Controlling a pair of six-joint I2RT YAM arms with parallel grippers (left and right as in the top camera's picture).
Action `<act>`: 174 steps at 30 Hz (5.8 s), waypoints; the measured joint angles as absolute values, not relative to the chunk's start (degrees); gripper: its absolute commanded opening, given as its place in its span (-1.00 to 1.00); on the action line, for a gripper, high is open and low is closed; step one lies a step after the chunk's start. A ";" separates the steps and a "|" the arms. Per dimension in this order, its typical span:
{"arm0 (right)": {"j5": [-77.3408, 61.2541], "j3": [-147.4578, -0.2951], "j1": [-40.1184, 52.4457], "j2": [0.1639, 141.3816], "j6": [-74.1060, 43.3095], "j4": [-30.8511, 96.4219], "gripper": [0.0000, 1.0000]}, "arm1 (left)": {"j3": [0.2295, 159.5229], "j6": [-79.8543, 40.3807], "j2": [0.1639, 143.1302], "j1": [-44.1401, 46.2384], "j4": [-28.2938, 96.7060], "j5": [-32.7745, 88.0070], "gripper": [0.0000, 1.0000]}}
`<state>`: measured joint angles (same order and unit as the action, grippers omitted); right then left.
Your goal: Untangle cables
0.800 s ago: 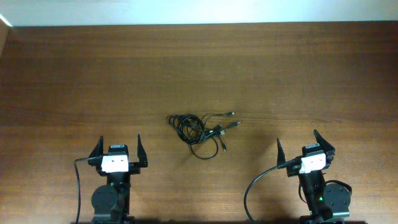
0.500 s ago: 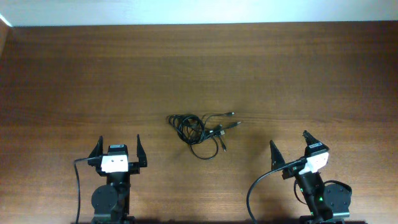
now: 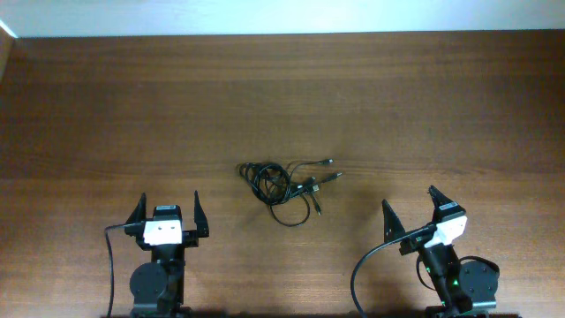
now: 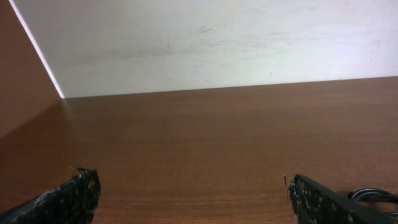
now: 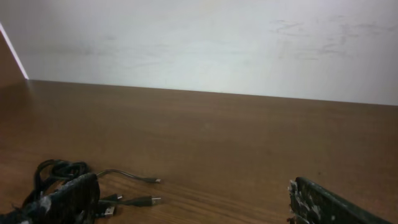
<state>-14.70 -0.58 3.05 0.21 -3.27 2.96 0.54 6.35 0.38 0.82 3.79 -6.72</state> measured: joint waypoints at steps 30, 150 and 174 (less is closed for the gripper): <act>-14.70 -0.58 3.05 0.21 -3.27 2.96 0.97 | 0.54 6.35 0.38 0.82 3.79 -6.74 0.98; -40.34 -60.73 17.19 93.23 -22.44 33.04 0.47 | 72.99 -2.50 98.26 5.39 60.12 27.35 0.98; -26.09 -60.82 30.81 107.61 -38.98 14.09 0.18 | 72.99 -18.74 98.96 -0.95 57.36 12.21 0.98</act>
